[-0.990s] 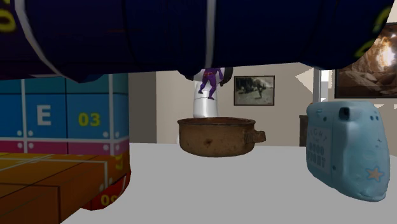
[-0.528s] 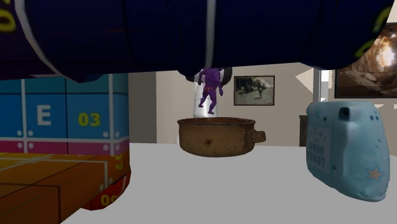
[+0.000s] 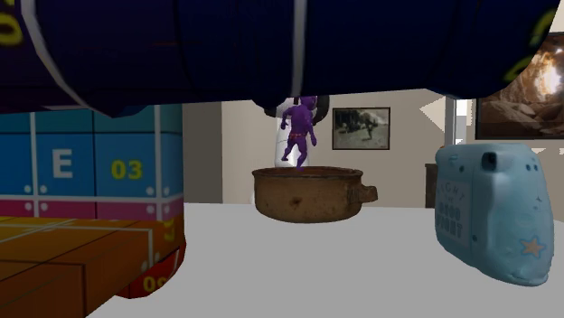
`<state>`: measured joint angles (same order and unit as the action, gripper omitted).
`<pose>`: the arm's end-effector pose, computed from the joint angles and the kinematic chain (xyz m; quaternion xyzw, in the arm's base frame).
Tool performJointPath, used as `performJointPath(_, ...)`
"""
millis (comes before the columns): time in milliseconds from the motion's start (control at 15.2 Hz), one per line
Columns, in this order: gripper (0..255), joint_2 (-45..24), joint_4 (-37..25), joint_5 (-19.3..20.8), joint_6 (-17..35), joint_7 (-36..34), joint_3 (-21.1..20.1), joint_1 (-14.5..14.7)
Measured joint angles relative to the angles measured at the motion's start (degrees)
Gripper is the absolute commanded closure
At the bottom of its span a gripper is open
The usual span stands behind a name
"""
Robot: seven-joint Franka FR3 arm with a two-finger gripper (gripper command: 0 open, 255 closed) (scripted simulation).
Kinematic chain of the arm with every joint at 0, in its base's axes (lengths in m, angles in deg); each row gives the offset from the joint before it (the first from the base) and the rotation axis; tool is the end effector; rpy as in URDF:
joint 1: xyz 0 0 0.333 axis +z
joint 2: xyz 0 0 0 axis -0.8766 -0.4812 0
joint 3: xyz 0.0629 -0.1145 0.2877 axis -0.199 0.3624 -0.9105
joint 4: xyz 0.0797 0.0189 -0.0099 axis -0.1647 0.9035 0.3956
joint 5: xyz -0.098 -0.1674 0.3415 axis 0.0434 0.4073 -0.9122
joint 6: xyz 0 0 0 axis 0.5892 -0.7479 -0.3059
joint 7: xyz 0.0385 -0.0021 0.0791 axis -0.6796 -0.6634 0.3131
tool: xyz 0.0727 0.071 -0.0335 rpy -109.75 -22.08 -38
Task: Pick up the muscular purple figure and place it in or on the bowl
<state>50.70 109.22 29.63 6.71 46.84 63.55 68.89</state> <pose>0.3168 0.1169 0.7484 0.9886 0.1181 -0.0613 0.0703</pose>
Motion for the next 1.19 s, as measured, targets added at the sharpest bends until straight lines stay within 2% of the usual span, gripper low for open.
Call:
performJointPath(66,0,0.00,0.01,0.00,0.01,0.00,0.00,0.00)
performJointPath(462,0,0.01,0.01,0.00,0.01,0.00,0.00,0.00)
performJointPath(792,0,-6.48,-13.41,0.75,-7.02,-0.59,-1.22,-0.29)
performJointPath(1188,0,-7.23,-15.15,0.79,-8.07,-0.81,-1.47,-0.28)
